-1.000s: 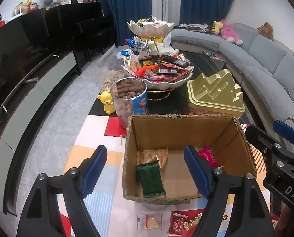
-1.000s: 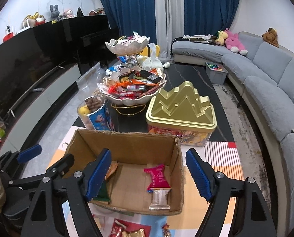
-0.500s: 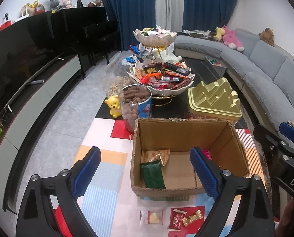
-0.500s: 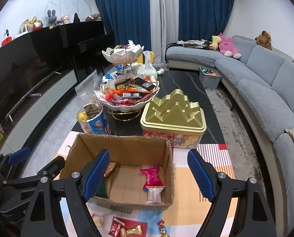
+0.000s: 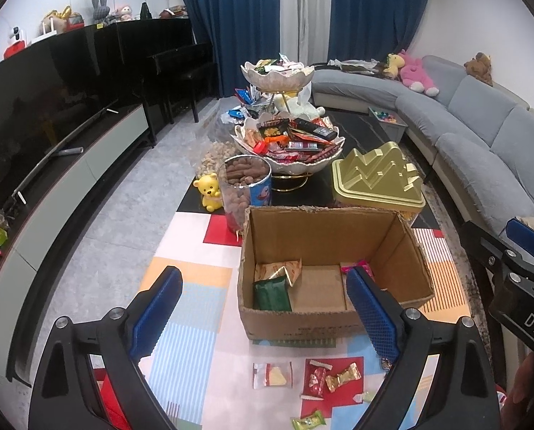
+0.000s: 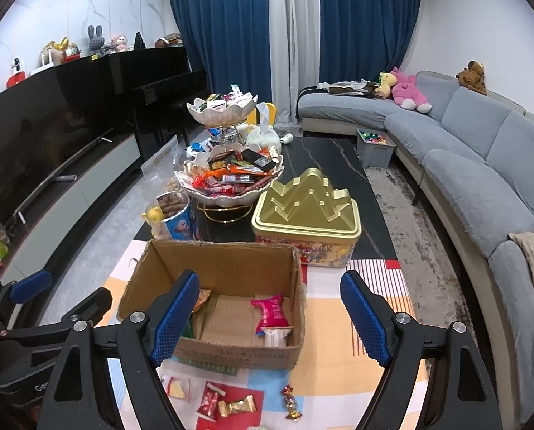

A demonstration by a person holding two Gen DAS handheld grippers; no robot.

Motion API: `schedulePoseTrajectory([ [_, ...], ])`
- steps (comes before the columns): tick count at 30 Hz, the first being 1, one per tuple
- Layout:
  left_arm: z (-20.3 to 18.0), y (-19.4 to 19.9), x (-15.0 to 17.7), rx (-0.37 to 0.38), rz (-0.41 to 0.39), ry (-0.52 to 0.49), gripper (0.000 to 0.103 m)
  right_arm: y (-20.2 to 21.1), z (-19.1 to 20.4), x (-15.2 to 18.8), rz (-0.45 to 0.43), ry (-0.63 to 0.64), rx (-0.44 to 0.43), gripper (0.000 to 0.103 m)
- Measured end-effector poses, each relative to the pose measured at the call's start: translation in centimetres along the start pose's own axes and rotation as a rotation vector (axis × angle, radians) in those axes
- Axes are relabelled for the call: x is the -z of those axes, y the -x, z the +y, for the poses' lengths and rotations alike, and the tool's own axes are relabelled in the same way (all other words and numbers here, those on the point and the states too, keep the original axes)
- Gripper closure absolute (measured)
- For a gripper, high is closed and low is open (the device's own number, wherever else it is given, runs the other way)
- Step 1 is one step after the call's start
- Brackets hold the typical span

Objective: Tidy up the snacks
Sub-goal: 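Withdraw both open tools from the box back over the remaining snacks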

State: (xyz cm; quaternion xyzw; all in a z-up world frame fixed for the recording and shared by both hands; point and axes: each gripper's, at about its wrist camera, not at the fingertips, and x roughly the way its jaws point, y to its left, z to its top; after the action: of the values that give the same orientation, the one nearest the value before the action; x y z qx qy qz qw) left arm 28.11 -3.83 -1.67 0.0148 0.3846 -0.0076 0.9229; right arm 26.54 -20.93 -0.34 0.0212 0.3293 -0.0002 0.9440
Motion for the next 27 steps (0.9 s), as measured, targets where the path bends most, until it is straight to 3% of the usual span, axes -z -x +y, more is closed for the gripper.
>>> schedulePoseTrajectory([
  [27, -0.6, 1.4, 6.1, -0.001, 0.041, -0.026, 0.009, 2.4, -0.8, 5.2, 0.012, 0.011, 0.011, 0.021],
])
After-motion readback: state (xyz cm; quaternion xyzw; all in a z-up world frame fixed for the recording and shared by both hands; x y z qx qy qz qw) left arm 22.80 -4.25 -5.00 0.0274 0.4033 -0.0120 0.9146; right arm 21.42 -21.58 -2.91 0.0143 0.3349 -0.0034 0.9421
